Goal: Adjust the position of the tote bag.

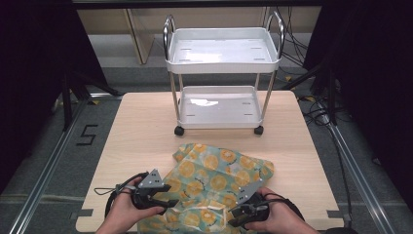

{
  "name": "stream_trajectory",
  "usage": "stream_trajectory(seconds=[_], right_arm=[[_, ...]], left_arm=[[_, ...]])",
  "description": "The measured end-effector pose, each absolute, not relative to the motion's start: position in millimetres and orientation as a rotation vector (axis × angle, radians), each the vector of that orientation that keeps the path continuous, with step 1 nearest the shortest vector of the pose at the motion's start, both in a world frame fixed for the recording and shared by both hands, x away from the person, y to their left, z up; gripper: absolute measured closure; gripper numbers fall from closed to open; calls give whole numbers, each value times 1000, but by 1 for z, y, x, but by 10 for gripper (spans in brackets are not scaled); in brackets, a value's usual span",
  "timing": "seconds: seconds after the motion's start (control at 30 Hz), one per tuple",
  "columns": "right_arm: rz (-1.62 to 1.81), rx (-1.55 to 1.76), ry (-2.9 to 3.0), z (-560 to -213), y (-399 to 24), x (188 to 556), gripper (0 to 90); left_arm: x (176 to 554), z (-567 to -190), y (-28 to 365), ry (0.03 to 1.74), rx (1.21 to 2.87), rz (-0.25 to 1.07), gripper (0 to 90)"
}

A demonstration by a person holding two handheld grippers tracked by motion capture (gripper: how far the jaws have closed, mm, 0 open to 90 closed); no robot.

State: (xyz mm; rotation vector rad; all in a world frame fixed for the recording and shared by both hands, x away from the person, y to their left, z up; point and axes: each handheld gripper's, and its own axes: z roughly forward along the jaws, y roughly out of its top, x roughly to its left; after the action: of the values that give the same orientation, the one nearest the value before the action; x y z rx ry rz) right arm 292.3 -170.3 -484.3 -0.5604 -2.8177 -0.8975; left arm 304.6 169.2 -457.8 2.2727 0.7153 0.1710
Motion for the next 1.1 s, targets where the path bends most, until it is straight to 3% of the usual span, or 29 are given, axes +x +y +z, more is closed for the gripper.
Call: stream_trajectory(seconds=[0.1, 0.17, 0.47, 0.73, 0.9, 1.1], right_arm=[[-887, -496, -2830, -486, -168, 295, 855], [-884, -479, -2823, -486, -168, 296, 900], [-1095, -586, -2806, -451, -190, 309, 900], [-1311, -759, -2848, -411, -222, 328, 900], [-1352, -830, -2887, -400, -227, 339, 900], [-1338, -892, -2905, -394, -223, 350, 900]], left_arm=[[305, -458, 169, 704, 2277, 164, 435], [304, -459, 169, 733, 2269, 151, 438], [305, -449, 174, 723, 2194, 133, 399], [304, -428, 165, 650, 2156, 217, 346], [292, -405, 146, 548, 2121, 353, 358], [279, -390, 124, 397, 2149, 418, 425]])
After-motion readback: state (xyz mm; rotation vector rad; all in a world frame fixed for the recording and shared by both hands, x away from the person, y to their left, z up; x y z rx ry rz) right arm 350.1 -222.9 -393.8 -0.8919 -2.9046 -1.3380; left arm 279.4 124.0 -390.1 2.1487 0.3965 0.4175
